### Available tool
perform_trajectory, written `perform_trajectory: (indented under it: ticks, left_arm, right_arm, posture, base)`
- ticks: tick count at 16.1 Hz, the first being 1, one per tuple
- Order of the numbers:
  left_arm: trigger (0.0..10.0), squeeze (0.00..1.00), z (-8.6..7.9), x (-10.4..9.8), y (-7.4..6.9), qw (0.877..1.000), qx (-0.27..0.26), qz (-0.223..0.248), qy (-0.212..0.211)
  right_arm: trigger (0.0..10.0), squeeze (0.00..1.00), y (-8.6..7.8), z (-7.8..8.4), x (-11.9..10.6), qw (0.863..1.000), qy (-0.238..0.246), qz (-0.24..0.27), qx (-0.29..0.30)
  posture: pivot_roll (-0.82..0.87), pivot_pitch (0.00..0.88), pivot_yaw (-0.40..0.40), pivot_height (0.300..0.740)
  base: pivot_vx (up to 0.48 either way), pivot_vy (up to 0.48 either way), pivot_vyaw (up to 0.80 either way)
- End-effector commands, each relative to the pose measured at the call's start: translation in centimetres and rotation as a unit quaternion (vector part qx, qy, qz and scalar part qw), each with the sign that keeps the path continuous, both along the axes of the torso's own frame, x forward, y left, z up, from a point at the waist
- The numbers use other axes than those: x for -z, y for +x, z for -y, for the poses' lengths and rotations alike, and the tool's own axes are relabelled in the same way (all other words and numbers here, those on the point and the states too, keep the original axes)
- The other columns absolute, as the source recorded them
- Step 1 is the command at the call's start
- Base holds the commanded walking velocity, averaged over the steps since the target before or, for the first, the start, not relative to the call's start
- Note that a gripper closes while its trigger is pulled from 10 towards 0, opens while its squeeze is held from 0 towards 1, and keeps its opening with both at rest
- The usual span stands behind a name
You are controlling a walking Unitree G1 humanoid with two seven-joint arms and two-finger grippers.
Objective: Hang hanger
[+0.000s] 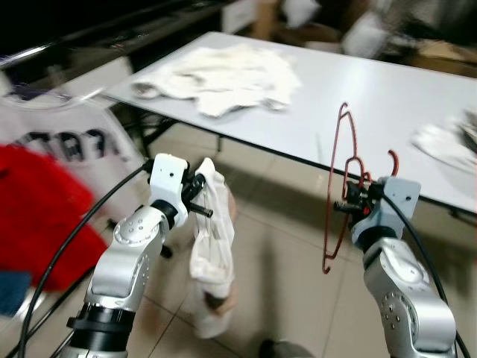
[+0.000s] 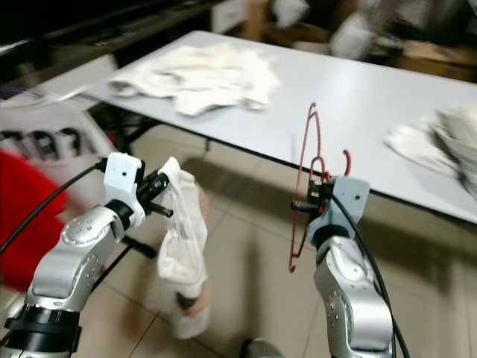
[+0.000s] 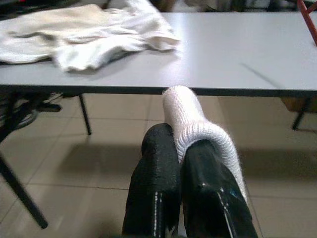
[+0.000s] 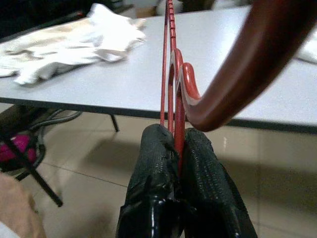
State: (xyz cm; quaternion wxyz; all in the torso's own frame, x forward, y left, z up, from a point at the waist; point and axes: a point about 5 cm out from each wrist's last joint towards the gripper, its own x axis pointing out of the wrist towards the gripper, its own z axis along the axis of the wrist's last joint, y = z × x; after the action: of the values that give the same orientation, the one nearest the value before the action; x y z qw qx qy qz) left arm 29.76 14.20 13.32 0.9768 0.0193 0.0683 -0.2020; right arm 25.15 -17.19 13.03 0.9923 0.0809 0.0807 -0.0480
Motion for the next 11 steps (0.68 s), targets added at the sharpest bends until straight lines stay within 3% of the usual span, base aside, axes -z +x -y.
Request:
perform_trajectory:
  ticks: [1,6,11]
  left_arm:
    - [10.0,0.00,0.24,-0.57,0.15,1.000,0.011,0.009,0.000]
    - [10.0,0.00,0.28,-0.64,0.19,1.000,0.017,0.011,0.003]
    - [10.0,0.00,0.32,-0.65,0.04,1.000,0.022,0.015,0.007]
  right_arm:
    - [10.0,0.00,-0.19,0.19,-0.17,1.000,-0.002,-0.004,0.005]
    - [10.0,0.00,-0.34,0.42,0.12,0.999,-0.027,-0.020,0.009]
    - [10.0,0.00,-0.20,0.03,0.04,1.000,-0.020,-0.022,0.004]
  posture:
    - [-0.14,0.000,0.048,0.740]
    - [-0.14,0.000,0.052,0.740]
    - [-0.13,0.000,0.041,0.740]
  base:
    - [0.000,0.000,-0.80]
    - [0.000,0.000,-0.79]
    - [0.000,0.000,-0.78]
